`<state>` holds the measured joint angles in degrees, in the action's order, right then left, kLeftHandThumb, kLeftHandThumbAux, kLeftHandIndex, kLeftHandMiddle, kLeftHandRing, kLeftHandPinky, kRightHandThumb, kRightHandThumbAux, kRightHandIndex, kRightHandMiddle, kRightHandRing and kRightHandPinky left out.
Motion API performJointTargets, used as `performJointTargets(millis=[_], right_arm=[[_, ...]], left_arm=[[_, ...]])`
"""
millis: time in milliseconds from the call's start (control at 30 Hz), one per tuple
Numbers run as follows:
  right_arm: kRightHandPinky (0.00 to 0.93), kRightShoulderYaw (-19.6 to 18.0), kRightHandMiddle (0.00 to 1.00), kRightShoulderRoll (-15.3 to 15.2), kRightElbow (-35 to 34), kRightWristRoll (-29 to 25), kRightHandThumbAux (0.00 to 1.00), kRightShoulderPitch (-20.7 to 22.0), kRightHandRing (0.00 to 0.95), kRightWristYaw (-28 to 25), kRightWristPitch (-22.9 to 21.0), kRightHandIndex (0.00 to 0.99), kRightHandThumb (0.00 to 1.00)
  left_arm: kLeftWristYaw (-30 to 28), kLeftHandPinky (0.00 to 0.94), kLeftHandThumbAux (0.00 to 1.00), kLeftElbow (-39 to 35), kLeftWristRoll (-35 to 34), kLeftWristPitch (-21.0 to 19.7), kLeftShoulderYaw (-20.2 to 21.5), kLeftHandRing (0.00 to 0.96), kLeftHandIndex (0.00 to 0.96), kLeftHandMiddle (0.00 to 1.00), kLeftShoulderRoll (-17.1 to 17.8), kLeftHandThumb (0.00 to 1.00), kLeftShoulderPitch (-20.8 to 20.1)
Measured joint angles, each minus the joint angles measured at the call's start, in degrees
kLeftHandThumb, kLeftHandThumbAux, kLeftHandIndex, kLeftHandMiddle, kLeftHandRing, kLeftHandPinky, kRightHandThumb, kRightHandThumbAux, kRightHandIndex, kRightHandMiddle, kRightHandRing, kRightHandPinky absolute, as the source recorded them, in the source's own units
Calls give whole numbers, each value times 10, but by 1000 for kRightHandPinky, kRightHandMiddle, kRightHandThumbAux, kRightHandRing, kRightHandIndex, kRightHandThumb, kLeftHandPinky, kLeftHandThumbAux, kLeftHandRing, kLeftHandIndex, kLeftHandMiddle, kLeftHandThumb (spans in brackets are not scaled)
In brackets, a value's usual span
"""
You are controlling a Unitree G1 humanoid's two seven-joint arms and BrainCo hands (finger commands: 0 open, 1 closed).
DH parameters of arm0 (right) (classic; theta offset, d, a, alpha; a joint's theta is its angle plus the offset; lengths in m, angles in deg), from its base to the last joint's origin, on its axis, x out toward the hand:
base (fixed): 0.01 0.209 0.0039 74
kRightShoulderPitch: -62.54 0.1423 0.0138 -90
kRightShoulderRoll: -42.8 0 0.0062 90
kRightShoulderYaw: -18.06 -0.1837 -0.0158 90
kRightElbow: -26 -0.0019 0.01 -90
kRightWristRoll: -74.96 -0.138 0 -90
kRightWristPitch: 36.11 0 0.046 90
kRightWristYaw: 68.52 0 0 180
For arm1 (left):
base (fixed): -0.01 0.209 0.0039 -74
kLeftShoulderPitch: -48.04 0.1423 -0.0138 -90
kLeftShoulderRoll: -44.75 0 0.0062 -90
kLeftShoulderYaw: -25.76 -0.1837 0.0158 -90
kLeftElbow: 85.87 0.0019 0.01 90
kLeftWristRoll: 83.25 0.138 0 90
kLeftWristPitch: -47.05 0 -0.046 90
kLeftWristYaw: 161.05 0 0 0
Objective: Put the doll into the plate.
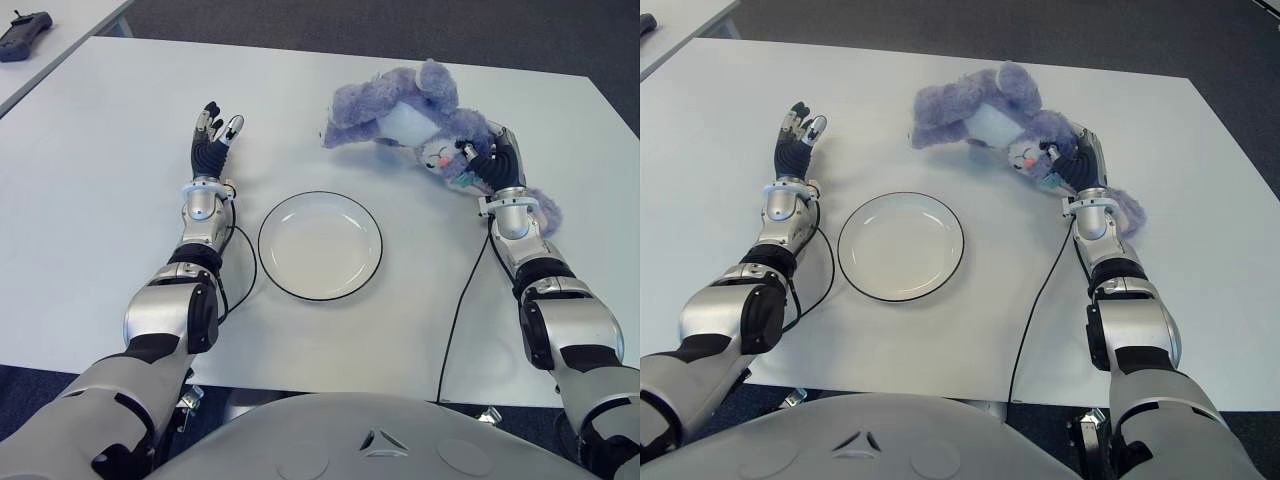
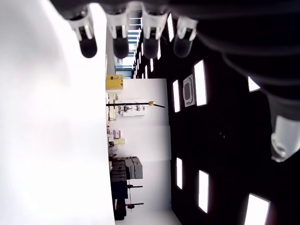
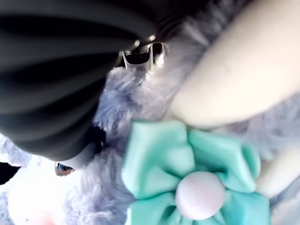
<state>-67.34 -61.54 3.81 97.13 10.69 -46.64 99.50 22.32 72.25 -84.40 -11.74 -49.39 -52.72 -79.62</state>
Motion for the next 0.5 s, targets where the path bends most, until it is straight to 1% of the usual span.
performJointTargets(millis=[500], right_arm=[[822, 12, 862, -10, -31, 35, 723, 1, 860, 47, 13, 437, 696]], left_arm=[[0, 0, 475, 0, 0, 0, 0, 5, 0, 50, 0, 0, 0]])
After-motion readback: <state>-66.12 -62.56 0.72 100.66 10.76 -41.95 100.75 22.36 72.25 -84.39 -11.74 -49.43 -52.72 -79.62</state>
